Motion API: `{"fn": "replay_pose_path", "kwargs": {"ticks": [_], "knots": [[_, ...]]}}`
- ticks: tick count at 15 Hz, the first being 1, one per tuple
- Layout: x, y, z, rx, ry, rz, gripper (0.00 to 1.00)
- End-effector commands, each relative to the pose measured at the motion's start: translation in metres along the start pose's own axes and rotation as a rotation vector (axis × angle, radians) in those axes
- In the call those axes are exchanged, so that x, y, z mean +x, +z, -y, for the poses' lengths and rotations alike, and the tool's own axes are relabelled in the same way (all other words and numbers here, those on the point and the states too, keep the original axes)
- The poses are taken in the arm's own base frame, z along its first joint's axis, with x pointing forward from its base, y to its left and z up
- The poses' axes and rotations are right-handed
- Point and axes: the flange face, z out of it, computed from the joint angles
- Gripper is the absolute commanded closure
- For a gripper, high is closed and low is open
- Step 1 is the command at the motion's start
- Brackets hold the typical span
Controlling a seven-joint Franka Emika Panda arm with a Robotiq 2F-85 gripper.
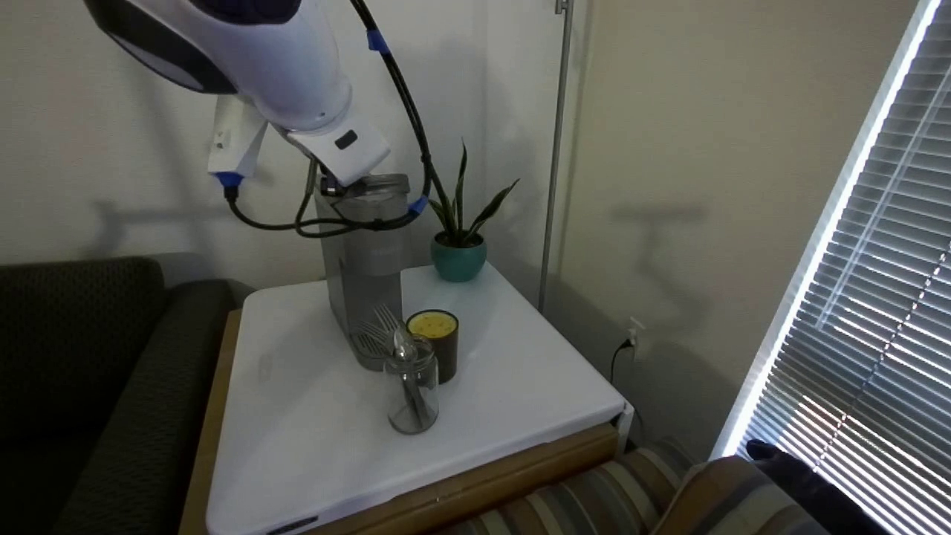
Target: Close the lid of the coffee machine chamber
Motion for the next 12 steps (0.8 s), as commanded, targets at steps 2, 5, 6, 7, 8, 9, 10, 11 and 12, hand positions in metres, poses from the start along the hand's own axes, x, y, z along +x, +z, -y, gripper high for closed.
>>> {"fn": "replay_pose_path", "kwargs": {"ticks": [2, 5, 6, 7, 8, 9, 10, 11, 12], "knots": [[0.004, 0.004, -0.026, 0.215, 0.042, 0.01, 1.0], [-0.001, 0.011, -0.049, 0.282, 0.052, 0.049, 1.0], [-0.003, 0.013, -0.057, 0.269, 0.053, 0.07, 1.0], [-0.003, 0.013, -0.063, 0.254, 0.053, 0.086, 1.0], [-0.002, 0.012, -0.065, 0.238, 0.049, 0.093, 1.0], [0.0, 0.009, -0.063, 0.229, 0.04, 0.094, 1.0], [0.002, 0.006, -0.062, 0.211, 0.03, 0.09, 1.0], [0.003, 0.004, -0.06, 0.197, 0.021, 0.09, 1.0], [0.005, 0.003, -0.059, 0.193, 0.013, 0.092, 1.0]]}}
